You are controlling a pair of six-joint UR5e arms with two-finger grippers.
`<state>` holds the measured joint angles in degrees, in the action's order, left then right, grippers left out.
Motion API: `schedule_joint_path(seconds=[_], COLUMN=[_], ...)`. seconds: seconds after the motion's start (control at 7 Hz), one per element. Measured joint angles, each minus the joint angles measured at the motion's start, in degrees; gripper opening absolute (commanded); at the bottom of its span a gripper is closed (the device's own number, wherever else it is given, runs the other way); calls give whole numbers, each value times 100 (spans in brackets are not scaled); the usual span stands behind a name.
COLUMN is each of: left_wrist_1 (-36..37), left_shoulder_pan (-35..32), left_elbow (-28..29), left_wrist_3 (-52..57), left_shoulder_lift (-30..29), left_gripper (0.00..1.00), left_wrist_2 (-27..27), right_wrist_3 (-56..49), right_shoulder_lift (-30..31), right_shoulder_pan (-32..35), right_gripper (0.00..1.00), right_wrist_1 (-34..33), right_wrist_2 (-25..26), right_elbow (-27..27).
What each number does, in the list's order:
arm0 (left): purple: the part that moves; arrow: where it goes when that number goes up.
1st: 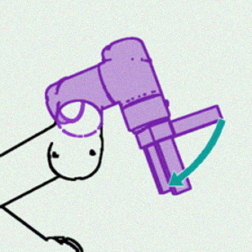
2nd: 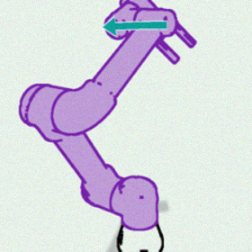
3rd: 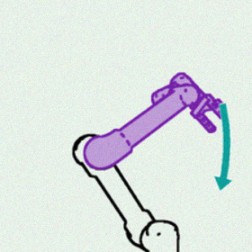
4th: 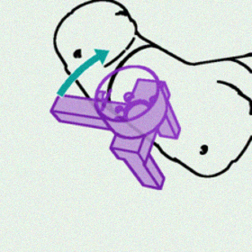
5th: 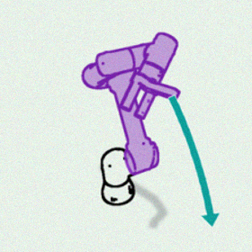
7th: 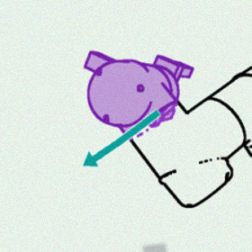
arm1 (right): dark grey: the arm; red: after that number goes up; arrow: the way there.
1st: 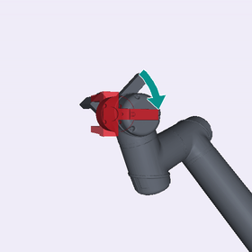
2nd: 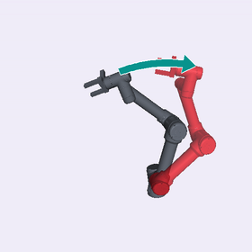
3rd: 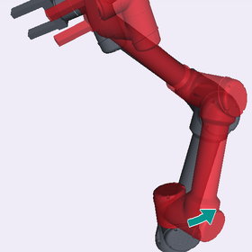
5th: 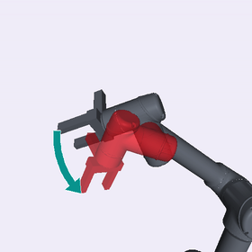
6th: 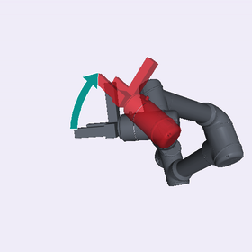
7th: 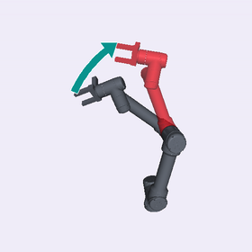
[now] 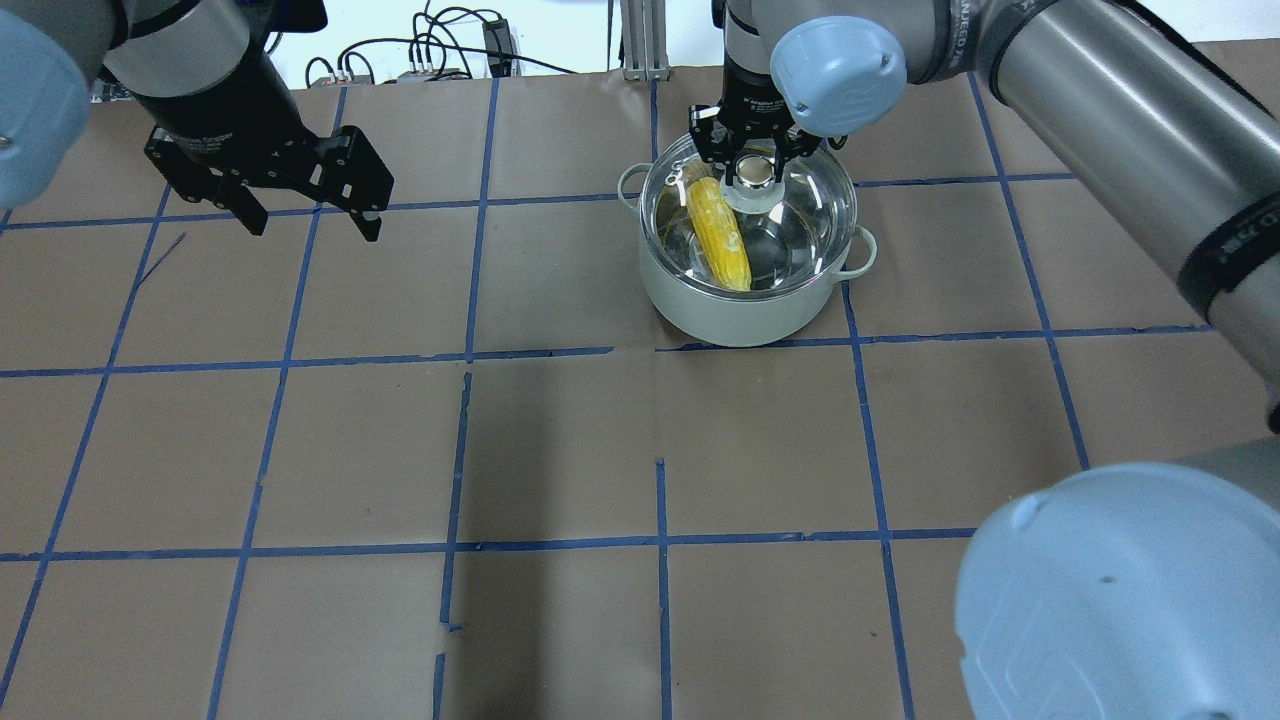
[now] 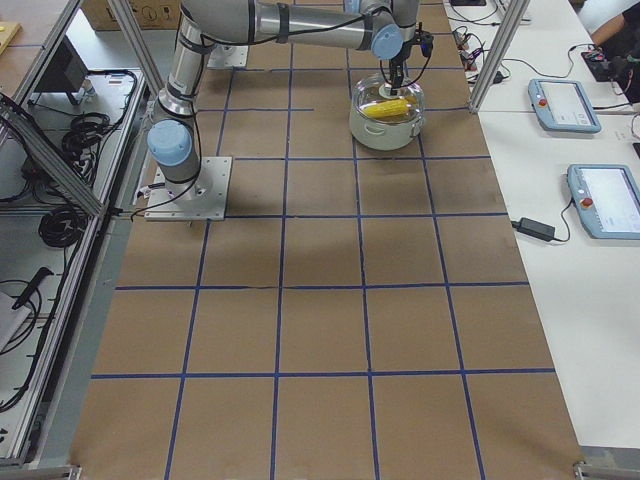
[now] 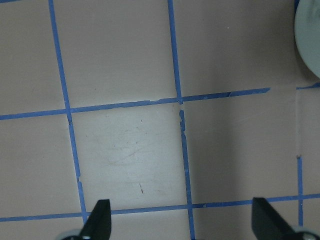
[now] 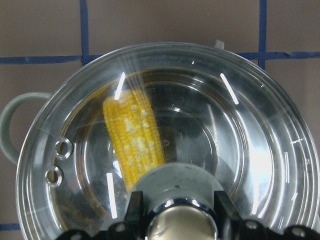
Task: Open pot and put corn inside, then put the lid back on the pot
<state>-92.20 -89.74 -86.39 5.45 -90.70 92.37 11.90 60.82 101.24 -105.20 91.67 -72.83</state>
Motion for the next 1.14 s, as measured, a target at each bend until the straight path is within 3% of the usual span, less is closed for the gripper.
schedule_joint_path(seconds=[0.14, 0.29, 0.43, 1.14], left_wrist_1=[0, 0, 0, 0], left_shoulder_pan=[0, 0, 0, 0], left_elbow=[0, 0, 0, 0], left_wrist_3=[0, 0, 0, 0], left_shoulder_lift=[0, 0, 0, -9], left_gripper=[100, 100, 100, 100], left_wrist_2=[0, 0, 0, 5], right_wrist_3=[25, 35, 39, 9], right_shoulder_lift=[0, 0, 0, -16], right_shoulder_pan=[1, 1, 1, -3], right_gripper=[13, 52, 73, 77], right_wrist_1=[0, 1, 5, 1], right_wrist_2=[0, -2, -8, -26], right_elbow=[1, 0, -4, 22])
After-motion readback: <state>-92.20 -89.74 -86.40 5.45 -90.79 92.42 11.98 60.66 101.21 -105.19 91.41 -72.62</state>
